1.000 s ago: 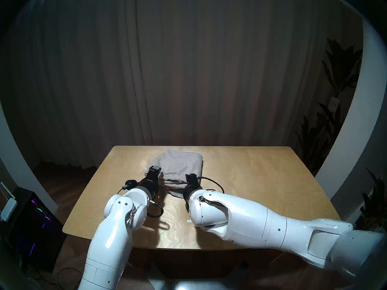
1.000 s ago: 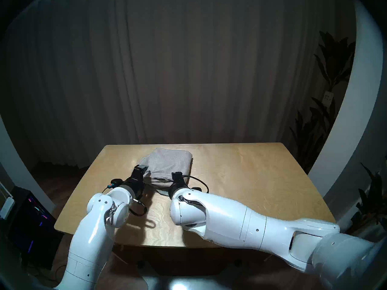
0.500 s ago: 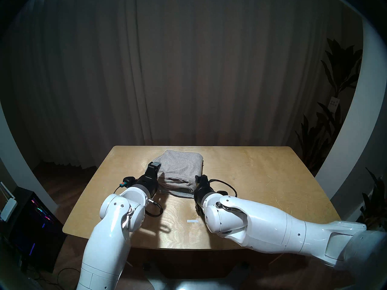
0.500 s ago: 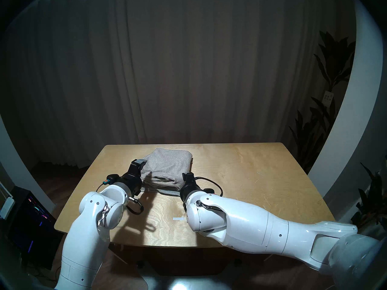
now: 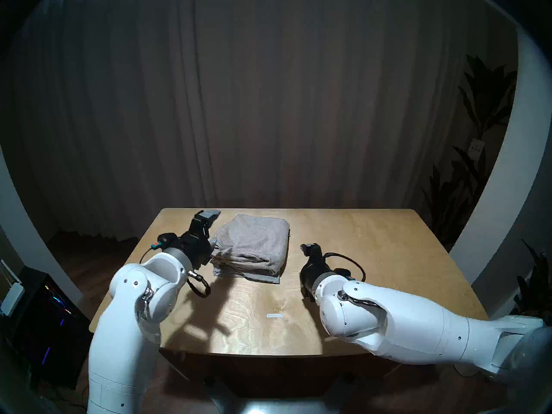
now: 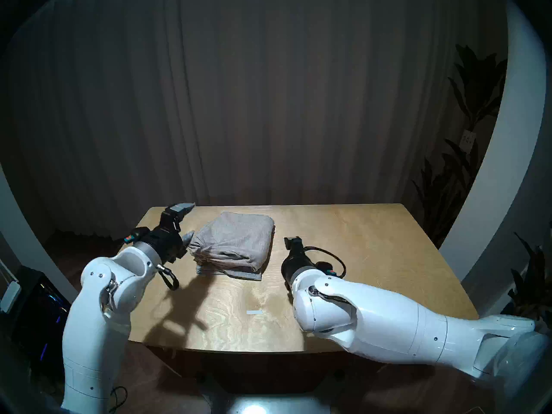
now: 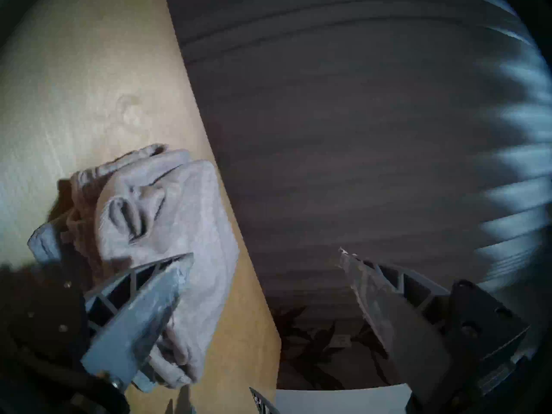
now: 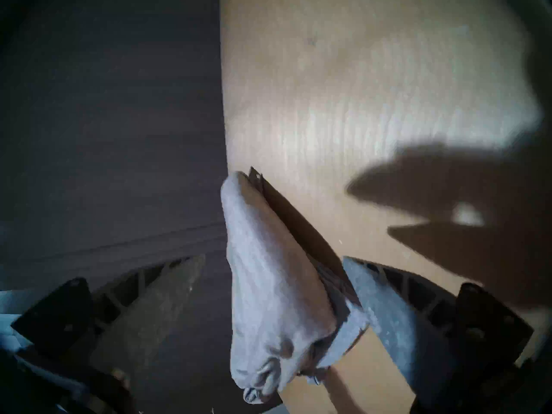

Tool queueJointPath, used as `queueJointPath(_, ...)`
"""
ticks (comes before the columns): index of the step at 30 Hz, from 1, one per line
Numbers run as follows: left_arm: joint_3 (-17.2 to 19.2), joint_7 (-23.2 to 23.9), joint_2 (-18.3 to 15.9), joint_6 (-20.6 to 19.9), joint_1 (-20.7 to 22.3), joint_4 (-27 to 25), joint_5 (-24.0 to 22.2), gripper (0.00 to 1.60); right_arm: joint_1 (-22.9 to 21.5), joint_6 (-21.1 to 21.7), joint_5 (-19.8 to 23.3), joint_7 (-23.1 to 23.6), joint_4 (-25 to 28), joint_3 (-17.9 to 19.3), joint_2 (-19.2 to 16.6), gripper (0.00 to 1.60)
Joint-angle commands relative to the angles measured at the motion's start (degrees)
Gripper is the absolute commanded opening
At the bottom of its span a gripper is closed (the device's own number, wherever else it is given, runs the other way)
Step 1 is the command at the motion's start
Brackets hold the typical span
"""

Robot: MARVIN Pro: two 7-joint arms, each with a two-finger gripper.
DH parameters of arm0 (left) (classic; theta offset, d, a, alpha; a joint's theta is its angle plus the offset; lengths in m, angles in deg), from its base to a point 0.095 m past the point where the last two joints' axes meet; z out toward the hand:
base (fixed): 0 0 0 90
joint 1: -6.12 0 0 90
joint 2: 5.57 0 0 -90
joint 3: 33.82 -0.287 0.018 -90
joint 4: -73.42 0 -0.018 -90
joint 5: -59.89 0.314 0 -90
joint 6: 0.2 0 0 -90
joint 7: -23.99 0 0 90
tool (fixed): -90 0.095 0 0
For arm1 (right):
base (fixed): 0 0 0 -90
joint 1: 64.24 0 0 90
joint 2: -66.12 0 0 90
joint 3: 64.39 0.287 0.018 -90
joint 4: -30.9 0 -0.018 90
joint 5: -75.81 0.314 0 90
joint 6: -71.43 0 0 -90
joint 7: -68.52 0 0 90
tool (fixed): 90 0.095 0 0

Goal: Fold pants twice and stack them

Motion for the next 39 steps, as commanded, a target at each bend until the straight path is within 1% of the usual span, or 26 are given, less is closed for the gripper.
queueJointPath(1,0.44,1.14,-3.05,-2.66,5.83,-0.86,0.45,1.6,-0.17,-2.46,-6.2,4.11,2.8,2.42,-6.63,1.6)
queueJointPath(2,-0.08,0.94,-3.19,-2.84,6.07,-0.64,0.85,1.6,-0.44,-2.76,-7.66,4.7,2.2,2.21,-6.71,1.6)
queueJointPath(3,-0.51,0.89,-3.33,-3.17,6.56,-0.26,0.99,1.6,-0.44,-2.84,-9.13,5.43,2.51,1.88,-8.03,1.6)
queueJointPath(5,-1.44,0.99,-3.81,-3.67,7.21,0.24,2.06,1.6,-0.68,-2.89,-12.09,6.8,1.69,1.35,-8.94,1.6)
queueJointPath(7,-2.12,0.91,-3.77,-3.73,7.74,0.72,2.66,1.6,-1.47,-2.53,-14.93,8.27,1.45,0.85,-10.99,1.6)
queueJointPath(9,-2.9,0.8,-3.98,-4.08,8.62,1.43,3.26,1.6,-2.27,-2.38,-17.72,9.41,0.57,0.91,-11.76,1.6)
queueJointPath(10,-3.15,0.68,-4.05,-4.08,8.95,1.69,3.62,1.6,-2.94,-1.95,-18.83,9.92,0.33,0.88,-12.77,1.6)
queueJointPath(12,-3.67,0.69,-4.11,-4.3,9.73,2.34,4.09,1.6,-4.11,-1.48,-21.04,10.77,-0.6,1.15,-13.64,1.6)
queueJointPath(13,-4.08,0.68,-4.25,-4.42,10.38,2.88,4.57,1.6,-4.73,-0.92,-22.74,11.44,-0.87,1.02,-14.7,1.6)
queueJointPath(15,-4.6,0.41,-4.33,-4.38,11.39,3.78,5.28,1.6,-6.06,-0.03,-24.48,11.9,-1.56,1.27,-15.74,1.6)
queueJointPath(16,-4.95,0.13,-4.47,-4.15,12.09,4.45,6.2,1.6,-6.86,0.78,-25.77,12.27,-1.97,1.23,-16.65,1.6)
queueJointPath(21,-5.91,0.02,-4.68,-3.68,15.17,7.76,8.57,1.6,-9.93,4.15,-30.25,13.14,-5.0,1.83,-17.36,1.6)
queueJointPath(22,-5.88,-0.03,-4.8,-3.41,15.23,8.22,9.28,1.6,-10.41,5.0,-31.19,13.21,-5.69,1.87,-17.46,1.6)
queueJointPath(24,-6.34,-0.04,-4.95,-3.18,16.91,9.87,10.38,1.6,-11.43,6.6,-32.94,13.39,-7.11,1.69,-17.57,1.6)
queueJointPath(25,-6.3,0.19,-5.1,-2.93,16.39,9.95,11.02,1.6,-11.74,7.34,-33.64,13.42,-7.71,1.67,-17.56,1.6)
queueJointPath(26,-6.73,0.08,-5.19,-2.95,17.63,10.99,11.47,1.6,-12.15,7.99,-34.38,13.48,-8.48,1.51,-17.6,1.6)
queueJointPath(27,-7.1,0.1,-5.13,-2.7,18.33,11.86,12.14,1.6,-12.7,9.15,-35.55,13.63,-9.44,1.3,-17.61,1.6)
queueJointPath(28,-7.27,0.14,-5.2,-2.42,18.17,12.13,12.89,1.6,-13.01,10.0,-36.24,13.56,-10.23,1.11,-17.6,1.6)
queueJointPath(30,-8.3,-0.02,-5.2,-2.12,20.0,14.03,14.26,1.6,-13.75,11.84,-38.11,13.73,-11.98,0.74,-17.59,1.6)
queueJointPath(32,-8.83,0.34,-5.34,-1.58,19.77,14.7,15.84,1.6,-14.31,13.29,-39.56,13.83,-13.52,0.46,-17.53,1.6)
queueJointPath(33,-9.54,0.16,-5.37,-1.33,21.11,15.91,16.77,1.6,-14.66,14.14,-40.38,13.85,-14.34,0.3,-17.44,1.6)
queueJointPath(34,-9.87,0.3,-5.59,-1.03,21.21,16.3,17.75,1.6,-14.84,14.61,-40.88,13.83,-14.97,0.24,-17.43,1.6)
queueJointPath(35,-10.52,0.33,-5.48,-0.64,22.19,17.38,18.72,1.6,-15.31,15.64,-41.94,13.88,-15.91,0.07,-17.32,1.6)
queueJointPath(38,-11.35,0.76,-5.58,0.63,22.88,18.88,21.36,1.6,-16.13,17.56,-44.02,13.85,-18.09,-0.3,-17.2,1.6)
queueJointPath(39,-12.19,0.58,-5.64,0.87,24.74,20.48,22.41,1.6,-16.5,18.48,-44.87,13.83,-18.91,-0.49,-17.07,1.6)
